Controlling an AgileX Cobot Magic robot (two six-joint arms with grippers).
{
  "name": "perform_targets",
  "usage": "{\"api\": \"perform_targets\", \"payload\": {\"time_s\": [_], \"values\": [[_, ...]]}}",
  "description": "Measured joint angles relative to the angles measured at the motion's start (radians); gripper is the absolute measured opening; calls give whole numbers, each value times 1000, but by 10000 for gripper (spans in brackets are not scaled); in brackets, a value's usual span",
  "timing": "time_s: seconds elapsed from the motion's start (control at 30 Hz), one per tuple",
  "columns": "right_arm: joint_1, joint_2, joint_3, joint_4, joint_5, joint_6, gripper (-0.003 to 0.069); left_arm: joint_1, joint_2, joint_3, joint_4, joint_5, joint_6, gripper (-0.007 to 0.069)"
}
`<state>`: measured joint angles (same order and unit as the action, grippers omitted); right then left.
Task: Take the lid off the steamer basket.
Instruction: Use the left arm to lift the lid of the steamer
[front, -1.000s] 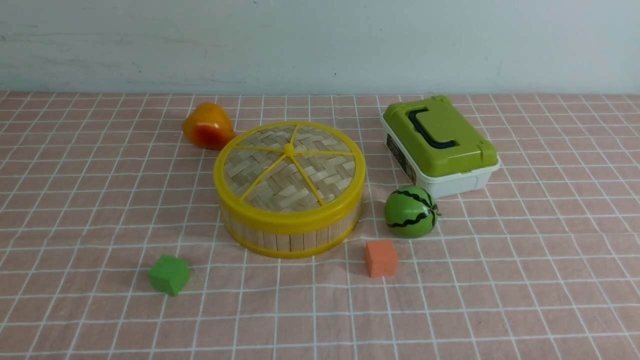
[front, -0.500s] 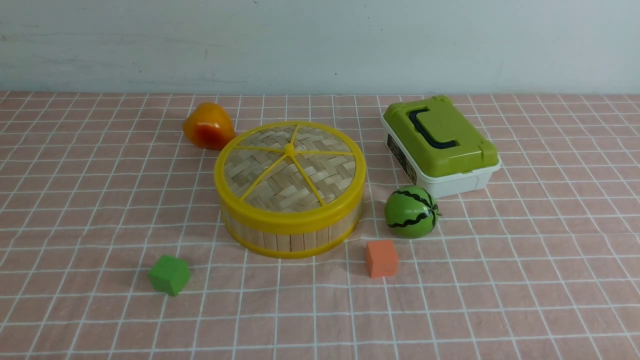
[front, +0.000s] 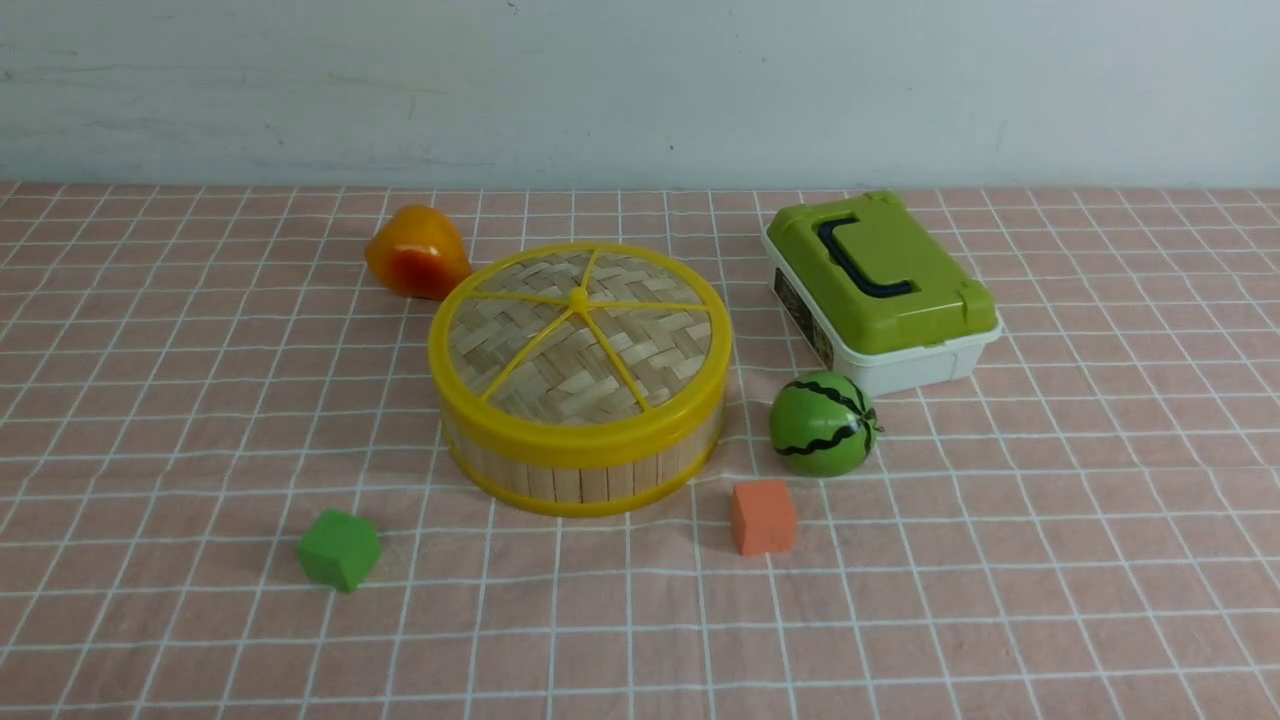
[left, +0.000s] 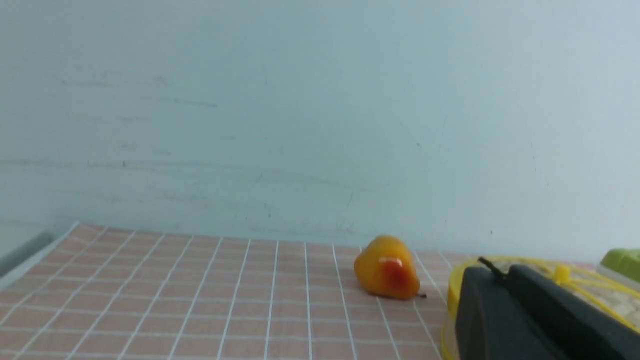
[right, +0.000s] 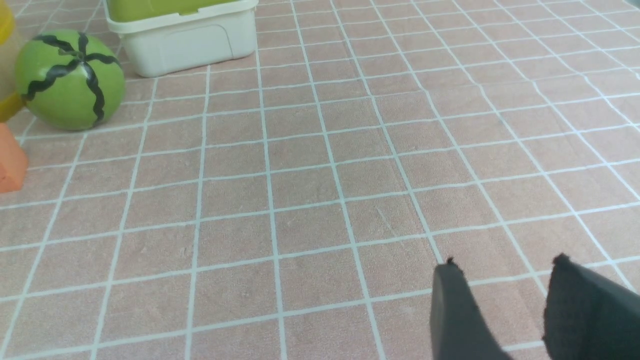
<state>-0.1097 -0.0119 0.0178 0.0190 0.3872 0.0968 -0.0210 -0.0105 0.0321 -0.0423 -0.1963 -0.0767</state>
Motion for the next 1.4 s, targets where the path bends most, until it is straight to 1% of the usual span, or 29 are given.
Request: {"api": "perform_targets", "payload": {"time_s": [0.03, 0.1, 0.2, 0.23, 0.27, 0.3, 0.33, 0.37, 0.4, 0.47, 0.53, 0.57, 0.6, 0.63, 0.73, 0.83, 0.87, 0.93, 0.97, 1.03, 1.1, 1.2, 1.27, 1.3, 1.33, 1.37, 1.4], "values": [[0, 0, 0, 0, 0, 0, 241, 0, 0, 0, 0, -27, -16, 40], [0, 0, 0, 0, 0, 0, 241, 0, 0, 0, -4, -87, -85, 40], [0, 0, 0, 0, 0, 0, 241, 0, 0, 0, -26, -194, -349, 40], [0, 0, 0, 0, 0, 0, 241, 0, 0, 0, -27, -200, -367, 40], [0, 0, 0, 0, 0, 0, 241, 0, 0, 0, -30, -240, -500, 42], [0, 0, 0, 0, 0, 0, 241, 0, 0, 0, -26, -259, -567, 43], [0, 0, 0, 0, 0, 0, 241, 0, 0, -1, -14, -271, -614, 44], [0, 0, 0, 0, 0, 0, 241, 0, 0, -2, -11, -271, -622, 45], [0, 0, 0, 0, 0, 0, 241, 0, 0, -22, 28, -251, -654, 45], [0, 0, 0, 0, 0, 0, 241, 0, 0, -84, 107, -178, -665, 47], [0, 0, 0, 0, 0, 0, 241, 0, 20, -213, 222, -19, -669, 47], [0, 0, 0, 0, 0, 0, 241, 0, 20, -213, 222, -19, -669, 47], [0, 0, 0, 0, 0, 0, 241, 0, 47, -273, 261, 61, -669, 48], [0, 0, 0, 0, 0, 0, 241, 0, 111, -354, 318, 180, -669, 47], [0, 0, 0, 0, 0, 0, 241, 0, 259, -490, 402, 428, -669, 47], [0, 0, 0, 0, 0, 0, 241, 0, 393, -551, 432, 574, -678, 47], [0, 0, 0, 0, 0, 0, 241, 0, 462, -567, 428, 626, -698, 47], [0, 0, 0, 0, 0, 0, 241, 0, 540, -576, 403, 676, -733, 48], [0, 0, 0, 0, 0, 0, 241, 0, 598, -578, 366, 710, -747, 50], [0, 0, 0, 0, 0, 0, 241, 0, 648, -580, 326, 730, -736, 49], [0, 0, 0, 0, 0, 0, 241, 0, 753, -601, 204, 777, -640, 49], [0, 0, 0, 0, 0, 0, 241, 0, 880, -665, -2, 864, -414, 50], [0, 0, 0, 0, 0, 0, 241, 0, 978, -737, -181, 925, -233, 50], [0, 0, 0, 0, 0, 0, 241, 0, 986, -737, -181, 930, -233, 50], [0, 0, 0, 0, 0, 0, 241, 0, 1054, -802, -314, 966, -107, 50], [0, 0, 0, 0, 0, 0, 241, 0, 1062, -809, -328, 969, -95, 50], [0, 0, 0, 0, 0, 0, 241, 0, 1127, -866, -427, 996, -7, 47]]}}
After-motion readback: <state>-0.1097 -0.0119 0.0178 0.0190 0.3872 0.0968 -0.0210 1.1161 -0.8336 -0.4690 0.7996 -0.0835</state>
